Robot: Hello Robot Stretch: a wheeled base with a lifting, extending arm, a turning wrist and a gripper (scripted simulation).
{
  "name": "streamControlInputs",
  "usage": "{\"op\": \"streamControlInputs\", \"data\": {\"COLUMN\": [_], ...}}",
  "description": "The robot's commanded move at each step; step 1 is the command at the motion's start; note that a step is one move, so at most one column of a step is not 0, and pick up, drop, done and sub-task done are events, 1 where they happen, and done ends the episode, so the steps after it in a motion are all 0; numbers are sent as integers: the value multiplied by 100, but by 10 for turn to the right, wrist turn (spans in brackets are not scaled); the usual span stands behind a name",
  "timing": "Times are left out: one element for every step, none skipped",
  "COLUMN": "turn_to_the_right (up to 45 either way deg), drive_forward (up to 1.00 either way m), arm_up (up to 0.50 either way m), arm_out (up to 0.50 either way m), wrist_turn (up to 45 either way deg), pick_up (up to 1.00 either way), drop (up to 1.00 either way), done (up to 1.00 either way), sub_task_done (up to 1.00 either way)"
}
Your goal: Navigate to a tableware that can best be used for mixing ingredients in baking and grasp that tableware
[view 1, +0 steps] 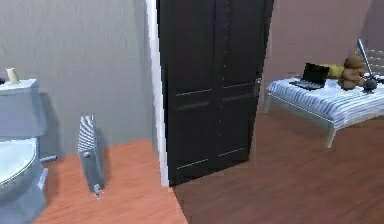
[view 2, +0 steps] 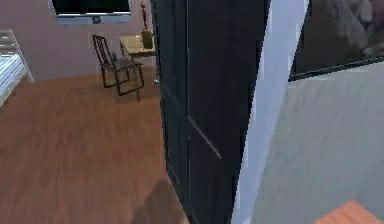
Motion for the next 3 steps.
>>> {"op": "streamControlInputs", "data": {"turn_to_the_right": [0, 450, 90], "drive_forward": [10, 0, 0], "arm_up": [0, 0, 0], "arm_out": [0, 0, 0], "wrist_turn": [0, 0, 0], "pick_up": [0, 0, 0], "drop": [0, 0, 0], "done": [0, 0, 0], "sub_task_done": [0, 0, 0]}}
